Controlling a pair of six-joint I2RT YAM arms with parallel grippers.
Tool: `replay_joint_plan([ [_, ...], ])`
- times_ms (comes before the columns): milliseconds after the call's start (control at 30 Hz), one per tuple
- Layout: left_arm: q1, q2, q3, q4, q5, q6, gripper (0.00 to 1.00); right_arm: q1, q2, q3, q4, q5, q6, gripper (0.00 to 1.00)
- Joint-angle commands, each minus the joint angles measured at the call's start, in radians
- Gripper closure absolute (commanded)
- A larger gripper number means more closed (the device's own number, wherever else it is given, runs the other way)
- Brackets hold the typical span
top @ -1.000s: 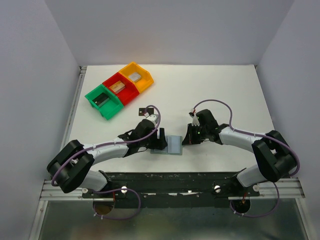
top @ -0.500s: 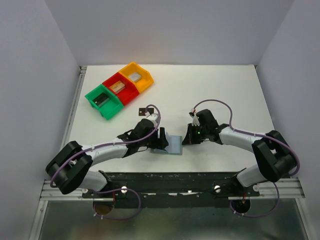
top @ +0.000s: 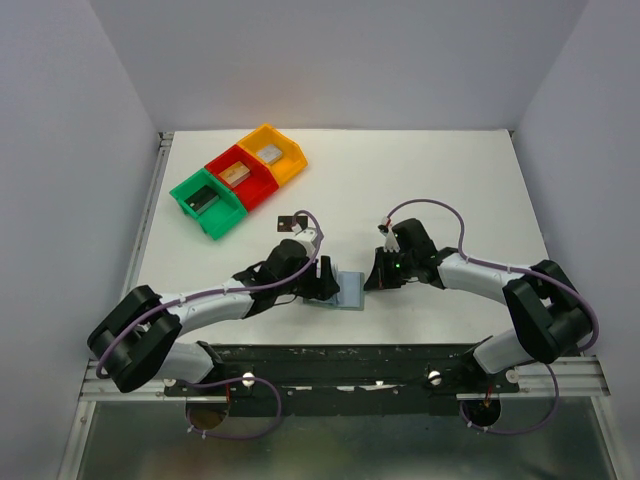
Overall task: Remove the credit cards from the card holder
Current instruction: Remove the credit card from the card holder.
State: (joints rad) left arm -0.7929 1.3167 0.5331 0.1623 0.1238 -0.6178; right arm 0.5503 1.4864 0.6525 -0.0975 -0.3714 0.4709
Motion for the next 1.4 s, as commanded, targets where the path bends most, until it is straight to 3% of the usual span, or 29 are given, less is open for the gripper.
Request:
replay_joint_plan([
  [0, -0.009, 0.009, 0.016, 0.036, 0.028, 0.016, 0.28, -0.004, 0.009, 0.001, 0.024, -0.021, 0.002, 1.0],
  [300, -0.008, -0.007, -0.004, 0.028, -0.006, -0.002, 0.29, -0.003, 0.014, 0.001, 0.027, -0.024, 0.002, 1.0],
  [1367, -0.009, -0.023, -0.032, 0.049, -0.009, -0.028, 0.2, -0.01, 0.014, -0.019, 0.058, -0.038, 0.009, 1.0],
])
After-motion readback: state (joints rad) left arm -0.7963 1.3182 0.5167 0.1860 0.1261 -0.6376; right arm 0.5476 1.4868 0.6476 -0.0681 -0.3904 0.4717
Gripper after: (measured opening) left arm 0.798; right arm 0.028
